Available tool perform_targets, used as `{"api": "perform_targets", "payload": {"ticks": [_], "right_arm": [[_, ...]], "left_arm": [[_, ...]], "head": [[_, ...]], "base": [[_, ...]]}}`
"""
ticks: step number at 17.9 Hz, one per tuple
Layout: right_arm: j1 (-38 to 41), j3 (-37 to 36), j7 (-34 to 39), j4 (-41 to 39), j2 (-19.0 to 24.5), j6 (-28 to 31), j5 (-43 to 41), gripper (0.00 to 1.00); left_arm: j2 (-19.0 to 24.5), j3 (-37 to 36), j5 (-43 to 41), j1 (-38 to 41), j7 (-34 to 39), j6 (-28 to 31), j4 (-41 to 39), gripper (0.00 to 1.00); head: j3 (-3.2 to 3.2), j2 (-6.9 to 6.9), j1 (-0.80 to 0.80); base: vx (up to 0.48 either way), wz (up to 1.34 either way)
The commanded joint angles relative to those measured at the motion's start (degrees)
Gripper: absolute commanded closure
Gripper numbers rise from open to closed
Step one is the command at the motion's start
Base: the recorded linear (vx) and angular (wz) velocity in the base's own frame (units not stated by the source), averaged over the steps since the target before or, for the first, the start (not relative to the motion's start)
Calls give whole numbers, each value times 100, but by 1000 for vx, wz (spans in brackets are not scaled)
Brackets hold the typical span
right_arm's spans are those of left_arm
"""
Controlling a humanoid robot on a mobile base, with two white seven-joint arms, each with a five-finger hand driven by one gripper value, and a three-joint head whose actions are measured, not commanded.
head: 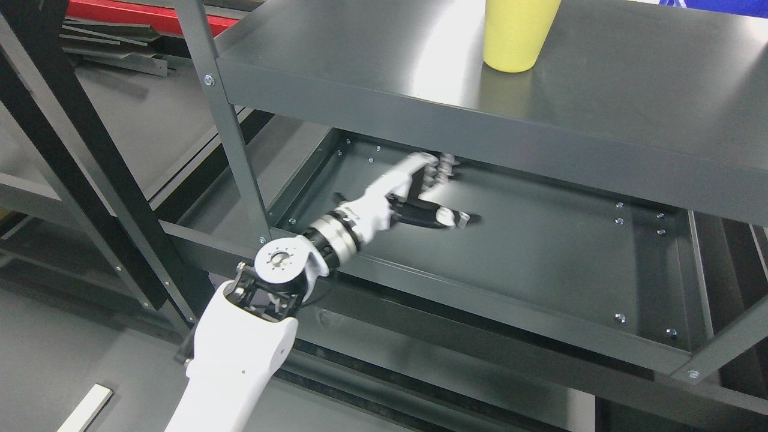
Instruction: Place yellow IKEA cup on middle right shelf
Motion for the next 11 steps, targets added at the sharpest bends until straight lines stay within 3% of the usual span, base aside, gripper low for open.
{"api": "perform_targets", "payload": {"ticks": [1,6,11], "right_arm": [[79,97,3,0,-100,3,-141,1],[79,97,3,0,-100,3,-141,1],[79,97,3,0,-100,3,-141,1]], "left_arm": [[100,1785,-1248,745,935,-333,672,1],[100,1715,-1373,1062,910,-921,400,1],[100,1032,-998,1054,901,-869,390,1]], "head": [[0,0,0],[0,0,0],[0,0,0]], "base": [[0,0],[0,0],[0,0]]}}
